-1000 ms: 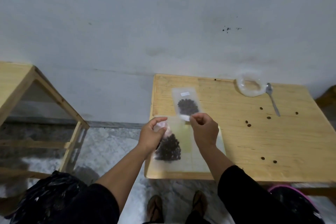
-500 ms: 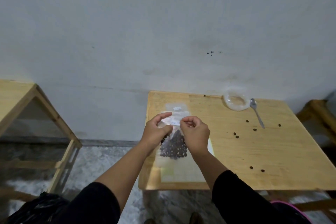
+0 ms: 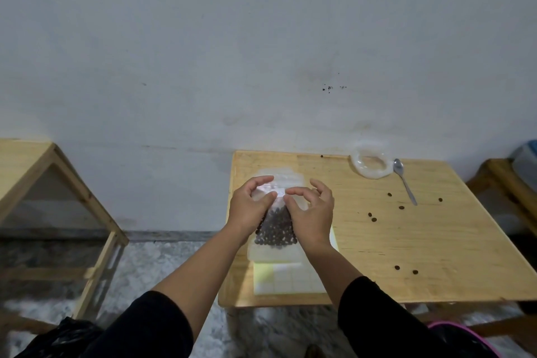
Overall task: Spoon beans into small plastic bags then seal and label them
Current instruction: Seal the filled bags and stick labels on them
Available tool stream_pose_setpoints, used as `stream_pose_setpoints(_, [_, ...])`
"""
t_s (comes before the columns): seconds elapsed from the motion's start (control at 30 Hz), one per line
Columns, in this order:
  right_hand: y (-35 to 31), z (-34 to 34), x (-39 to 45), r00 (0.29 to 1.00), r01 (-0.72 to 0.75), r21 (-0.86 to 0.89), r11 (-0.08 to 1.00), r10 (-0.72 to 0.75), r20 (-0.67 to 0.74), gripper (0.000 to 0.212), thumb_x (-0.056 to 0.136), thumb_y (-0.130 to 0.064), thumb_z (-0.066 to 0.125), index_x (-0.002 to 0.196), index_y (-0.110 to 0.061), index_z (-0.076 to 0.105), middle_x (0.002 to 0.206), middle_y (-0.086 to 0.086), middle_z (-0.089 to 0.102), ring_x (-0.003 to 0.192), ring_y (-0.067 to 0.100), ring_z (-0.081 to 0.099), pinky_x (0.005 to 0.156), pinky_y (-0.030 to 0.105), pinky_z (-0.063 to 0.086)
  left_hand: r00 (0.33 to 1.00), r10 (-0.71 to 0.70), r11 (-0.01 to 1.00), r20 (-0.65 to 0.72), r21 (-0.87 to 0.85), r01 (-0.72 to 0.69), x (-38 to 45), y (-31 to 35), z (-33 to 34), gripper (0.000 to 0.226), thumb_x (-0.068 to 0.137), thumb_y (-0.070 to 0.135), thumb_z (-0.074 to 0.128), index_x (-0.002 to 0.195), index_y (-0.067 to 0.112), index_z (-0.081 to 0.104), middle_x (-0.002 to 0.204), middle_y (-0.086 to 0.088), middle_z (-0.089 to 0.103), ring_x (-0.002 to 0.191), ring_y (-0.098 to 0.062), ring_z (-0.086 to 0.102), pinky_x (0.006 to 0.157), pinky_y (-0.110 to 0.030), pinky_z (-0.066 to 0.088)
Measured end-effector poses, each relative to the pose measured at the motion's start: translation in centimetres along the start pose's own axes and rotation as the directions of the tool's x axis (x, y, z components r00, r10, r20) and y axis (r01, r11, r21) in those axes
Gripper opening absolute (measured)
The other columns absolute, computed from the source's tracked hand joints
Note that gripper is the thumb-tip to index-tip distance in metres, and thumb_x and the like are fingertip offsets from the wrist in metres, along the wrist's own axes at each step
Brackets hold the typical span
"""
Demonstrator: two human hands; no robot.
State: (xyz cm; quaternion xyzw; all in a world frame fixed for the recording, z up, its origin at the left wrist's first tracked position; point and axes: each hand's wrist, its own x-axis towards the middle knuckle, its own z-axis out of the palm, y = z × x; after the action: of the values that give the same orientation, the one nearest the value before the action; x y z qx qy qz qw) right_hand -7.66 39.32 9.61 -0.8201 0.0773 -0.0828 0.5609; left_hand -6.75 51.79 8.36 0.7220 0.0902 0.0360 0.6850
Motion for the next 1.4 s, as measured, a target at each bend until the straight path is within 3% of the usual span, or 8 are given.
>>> stream_pose_setpoints(0.2, [-0.2,-0.1,0.2,0.991,-0.122,0.143,0.982,0.112,0.074,0.011,0.079,-0.020,0.073,0.082,-0.030,0.073,0.114,-0.010,0.061,0.110,0.004,0.054,0.098,0.024,0.040,0.999,0.016,1.000,0.044,0.020,-0.017,-0.2,0.2,0.3,0.022,0.083,0.019,0.069,0.102,0.030,0.066,0.112,0.018,0.063,0.115,-0.003,0.050,0.092,-0.015,0.034])
stream_pose_setpoints(0.43, [0.0,-0.7,0.7,0.979,-0.199,0.220,0.955,0.205,-0.006,0.012,0.079,-0.014,0.071,0.077,-0.026,0.071,0.083,-0.008,0.070,0.083,0.008,0.064,0.071,0.016,0.047,0.997,0.016,0.998,0.075,0.054,-0.020,-0.3,-0.2,0.9,0.017,0.082,0.018,0.069,0.094,0.030,0.068,0.106,0.016,0.066,0.106,-0.008,0.058,0.093,-0.026,0.044])
stream_pose_setpoints(0.6, [0.6,-0.9,1.6,0.975,-0.205,0.244,0.948,0.219,-0.028,0.010,0.081,-0.014,0.069,0.078,-0.023,0.070,0.085,-0.010,0.069,0.088,0.009,0.063,0.076,0.019,0.047,0.999,0.024,0.997,0.041,0.076,-0.027,0.2,0.0,1.9,0.016,0.087,0.016,0.062,0.095,0.028,0.068,0.103,0.018,0.066,0.103,0.000,0.057,0.085,-0.014,0.040])
stream_pose_setpoints(0.7, [1.1,-1.1,2.7,0.978,-0.200,0.244,0.949,0.209,-0.011,0.010,0.081,-0.015,0.069,0.078,-0.024,0.070,0.088,-0.008,0.070,0.093,0.012,0.063,0.087,0.027,0.050,1.000,-0.012,0.999,0.014,0.034,0.011,0.7,0.1,2.6,0.018,0.089,0.014,0.060,0.094,0.029,0.068,0.099,0.016,0.065,0.082,0.000,0.058,0.067,-0.007,0.045])
stream_pose_setpoints(0.9, [2.6,-1.5,5.9,0.982,-0.185,0.263,0.947,0.165,0.097,0.015,0.085,-0.010,0.065,0.080,-0.023,0.069,0.078,-0.005,0.067,0.079,0.013,0.061,0.081,0.032,0.051,0.995,-0.101,0.995,-0.022,-0.023,0.100,3.2,-0.5,3.8,0.018,0.089,0.014,0.061,0.095,0.029,0.068,0.075,0.009,0.063,0.065,-0.014,0.051,0.055,-0.016,0.045])
stream_pose_setpoints(1.07, [4.3,-1.6,8.8,0.954,-0.184,0.216,0.959,0.121,0.273,0.018,0.080,-0.011,0.071,0.091,-0.025,0.069,0.082,0.000,0.071,0.072,0.013,0.066,0.073,0.031,0.056,0.979,-0.155,0.988,-0.130,-0.002,0.156,6.7,-0.7,4.8,0.019,0.089,0.012,0.059,0.096,0.028,0.068,0.057,0.010,0.064,0.048,-0.003,0.056,0.057,-0.018,0.049])
stream_pose_setpoints(1.23, [5.4,-0.6,12.9,0.944,-0.212,0.159,0.964,0.160,0.287,0.021,0.078,-0.009,0.070,0.092,-0.024,0.070,0.089,0.002,0.072,0.080,0.016,0.069,0.071,0.024,0.057,0.971,-0.155,0.980,-0.180,0.094,0.173,10.4,-1.4,5.7,0.020,0.086,0.018,0.063,0.094,0.035,0.065,0.077,0.004,0.065,0.072,-0.015,0.061,0.076,-0.030,0.053])
stream_pose_setpoints(1.4, [6.8,1.3,16.6,0.937,-0.214,0.045,0.976,0.192,0.292,0.019,0.078,-0.014,0.070,0.094,-0.024,0.071,0.090,-0.003,0.072,0.083,0.014,0.066,0.077,0.026,0.053,0.974,-0.118,0.942,-0.195,0.288,0.172,12.3,-3.1,5.6,0.030,0.082,0.019,0.070,0.110,0.028,0.064,0.103,0.009,0.064,0.090,-0.009,0.055,0.083,-0.020,0.042])
